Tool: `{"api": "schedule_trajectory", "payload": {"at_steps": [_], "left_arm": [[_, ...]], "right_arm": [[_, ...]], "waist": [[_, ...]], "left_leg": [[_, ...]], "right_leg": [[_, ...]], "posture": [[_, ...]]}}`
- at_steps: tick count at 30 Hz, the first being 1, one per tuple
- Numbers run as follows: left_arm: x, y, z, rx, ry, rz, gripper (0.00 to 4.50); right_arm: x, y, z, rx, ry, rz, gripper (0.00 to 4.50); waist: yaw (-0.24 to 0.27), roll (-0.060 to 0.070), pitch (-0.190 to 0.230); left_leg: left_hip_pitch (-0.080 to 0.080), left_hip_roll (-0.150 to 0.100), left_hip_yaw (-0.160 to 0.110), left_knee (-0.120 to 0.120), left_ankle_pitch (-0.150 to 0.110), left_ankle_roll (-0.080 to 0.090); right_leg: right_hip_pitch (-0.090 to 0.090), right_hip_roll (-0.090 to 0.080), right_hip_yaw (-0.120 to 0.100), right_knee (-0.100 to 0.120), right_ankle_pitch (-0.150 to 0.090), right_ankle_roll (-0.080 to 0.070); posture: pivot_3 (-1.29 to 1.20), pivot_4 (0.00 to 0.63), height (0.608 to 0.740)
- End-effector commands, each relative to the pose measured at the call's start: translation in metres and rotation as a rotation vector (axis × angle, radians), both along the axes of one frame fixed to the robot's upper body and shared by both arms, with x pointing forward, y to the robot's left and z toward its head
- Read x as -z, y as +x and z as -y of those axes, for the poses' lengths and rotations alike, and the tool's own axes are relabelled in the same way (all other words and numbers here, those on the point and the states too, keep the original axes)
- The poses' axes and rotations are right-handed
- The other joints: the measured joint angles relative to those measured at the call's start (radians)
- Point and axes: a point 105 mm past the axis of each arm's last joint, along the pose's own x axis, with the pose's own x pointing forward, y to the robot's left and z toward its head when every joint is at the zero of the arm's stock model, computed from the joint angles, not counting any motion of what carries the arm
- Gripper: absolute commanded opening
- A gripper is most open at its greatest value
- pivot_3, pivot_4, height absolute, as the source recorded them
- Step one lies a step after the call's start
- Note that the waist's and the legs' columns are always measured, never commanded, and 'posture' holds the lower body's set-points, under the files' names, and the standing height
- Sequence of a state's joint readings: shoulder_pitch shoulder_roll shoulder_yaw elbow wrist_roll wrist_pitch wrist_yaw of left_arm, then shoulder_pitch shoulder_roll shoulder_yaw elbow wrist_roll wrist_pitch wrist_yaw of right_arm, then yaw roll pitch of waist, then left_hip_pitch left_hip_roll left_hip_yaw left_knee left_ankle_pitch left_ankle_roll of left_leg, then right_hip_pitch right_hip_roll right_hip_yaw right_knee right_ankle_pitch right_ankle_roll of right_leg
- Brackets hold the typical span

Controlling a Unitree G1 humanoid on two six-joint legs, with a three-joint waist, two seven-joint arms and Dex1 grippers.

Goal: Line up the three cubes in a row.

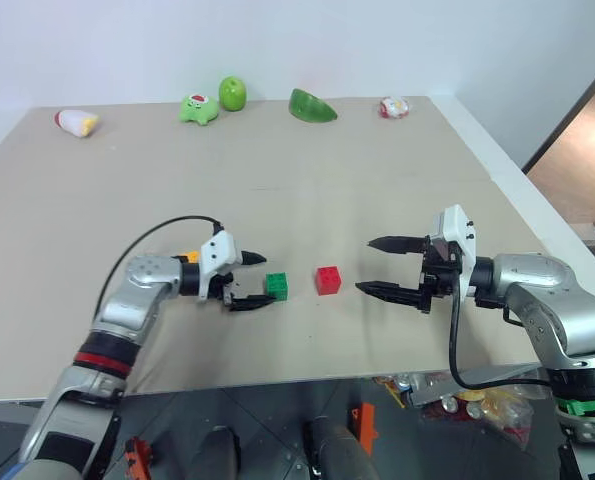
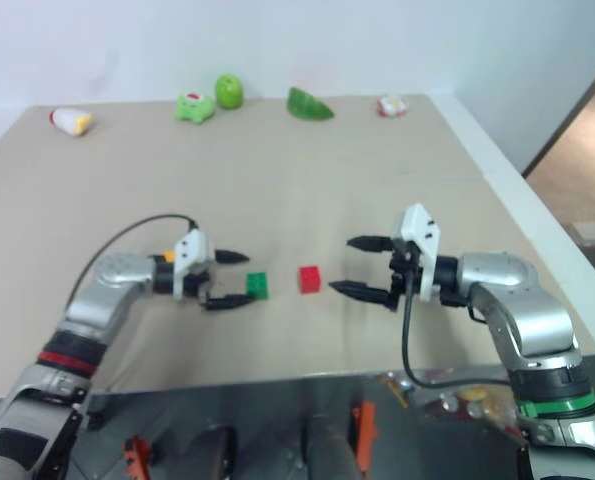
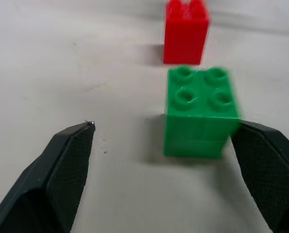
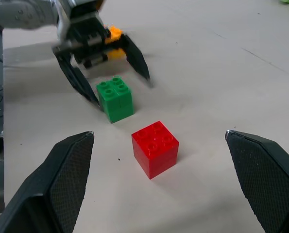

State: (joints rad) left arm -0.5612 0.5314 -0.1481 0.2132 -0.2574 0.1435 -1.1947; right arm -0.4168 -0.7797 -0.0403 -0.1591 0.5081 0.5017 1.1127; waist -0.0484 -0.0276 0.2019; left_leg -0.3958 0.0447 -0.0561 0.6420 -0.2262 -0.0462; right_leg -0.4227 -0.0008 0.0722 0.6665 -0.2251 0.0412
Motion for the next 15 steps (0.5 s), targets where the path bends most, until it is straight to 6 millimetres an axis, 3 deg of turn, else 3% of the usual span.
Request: {"api": "schedule_trajectory", "payload": {"at_steps": [1, 6, 9, 12, 15], "left_arm": [[-0.035, -0.018, -0.004, 0.035, -0.066, 0.033, 4.48], [-0.064, -0.055, -0.013, 0.064, -0.119, -0.047, 4.48], [-0.074, -0.063, -0.027, -0.006, -0.146, -0.051, 4.48], [-0.076, -0.059, -0.064, -0.185, -0.165, -0.024, 4.48], [-0.062, -0.061, -0.103, -0.320, -0.148, -0.017, 4.48]], "right_arm": [[-0.017, 0.000, 0.004, -0.011, -0.004, 0.059, 4.50], [-0.023, 0.001, 0.006, -0.017, -0.012, 0.075, 4.50], [-0.027, 0.004, 0.004, -0.024, -0.003, 0.086, 4.50], [-0.028, 0.001, -0.006, -0.057, 0.009, 0.088, 4.50], [-0.025, -0.003, -0.013, -0.080, 0.008, 0.084, 4.50]], "waist": [[0.000, 0.000, 0.000], [-0.002, 0.000, 0.000], [-0.001, 0.000, 0.000], [-0.002, 0.000, 0.000], [-0.007, 0.000, 0.000]], "left_leg": [[0.000, 0.000, 0.000, 0.000, 0.000, 0.000], [0.000, 0.000, 0.000, 0.000, 0.000, 0.000], [0.001, 0.001, 0.000, 0.000, 0.000, 0.000], [0.001, 0.001, 0.000, 0.000, 0.000, 0.000], [0.002, 0.002, 0.001, -0.001, 0.000, 0.000]], "right_leg": [[0.000, 0.000, 0.000, 0.000, 0.000, 0.000], [0.000, 0.000, 0.000, 0.000, 0.000, 0.000], [0.000, 0.000, 0.000, 0.000, 0.000, 0.000], [0.000, 0.000, 0.000, 0.000, 0.000, 0.000], [0.000, 0.002, 0.001, 0.000, 0.000, -0.001]], "posture": [[0.00, 0.150, 0.733], [0.00, 0.150, 0.733], [0.00, 0.150, 0.733], [0.00, 0.150, 0.733], [0.00, 0.150, 0.733]]}}
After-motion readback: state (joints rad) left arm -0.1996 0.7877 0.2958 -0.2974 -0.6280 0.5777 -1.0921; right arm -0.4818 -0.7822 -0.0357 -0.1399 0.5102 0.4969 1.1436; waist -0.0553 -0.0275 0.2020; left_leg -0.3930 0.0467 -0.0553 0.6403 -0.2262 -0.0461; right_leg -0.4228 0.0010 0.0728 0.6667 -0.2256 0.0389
